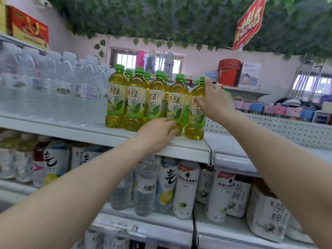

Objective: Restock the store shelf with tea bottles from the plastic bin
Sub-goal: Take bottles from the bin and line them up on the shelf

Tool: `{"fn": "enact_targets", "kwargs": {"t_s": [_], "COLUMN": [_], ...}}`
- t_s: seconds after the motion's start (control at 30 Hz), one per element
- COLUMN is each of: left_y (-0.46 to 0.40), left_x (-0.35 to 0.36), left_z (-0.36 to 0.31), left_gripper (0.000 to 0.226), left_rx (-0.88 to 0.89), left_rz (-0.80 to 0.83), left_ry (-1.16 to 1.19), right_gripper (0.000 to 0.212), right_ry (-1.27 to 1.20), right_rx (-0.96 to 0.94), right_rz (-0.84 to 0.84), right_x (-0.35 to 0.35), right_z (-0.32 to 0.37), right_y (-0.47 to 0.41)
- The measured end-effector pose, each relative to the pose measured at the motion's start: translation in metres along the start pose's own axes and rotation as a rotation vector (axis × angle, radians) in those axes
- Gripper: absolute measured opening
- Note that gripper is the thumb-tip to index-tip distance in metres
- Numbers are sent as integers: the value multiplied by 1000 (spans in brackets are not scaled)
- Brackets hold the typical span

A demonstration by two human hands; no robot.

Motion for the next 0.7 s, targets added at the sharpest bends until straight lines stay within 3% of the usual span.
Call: {"fn": "enact_targets", "kwargs": {"t_s": [0.2,0.4,0.53,0.7], "left_y": [53,131,203,317], "left_x": [-43,-61,-47,15], "left_z": [54,123,170,238], "left_gripper": [48,46,52,43], "left_rx": [-34,-103,-157,-293], "left_rz": [-118,-166,-171,-85], "left_ry": [19,41,104,146], "right_gripper": [64,63,62,59], "right_ry": [173,151,123,13], "right_rx": [-159,-277,-356,-349], "right_rz": [-35,-40,-6,123], "right_x": [-19,-5,28,96], "right_z": [53,133,180,232], "right_y": [46,123,182,287]}}
Point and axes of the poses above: each hand's wrist, its own y-axis away from the middle knuckle, its own x-axis out of the palm, z = x × y, the point moved 9 cm from there along -y, towards the middle knuckle, and after that the axes turned 5 degrees about -x, right-handed, at the moved point
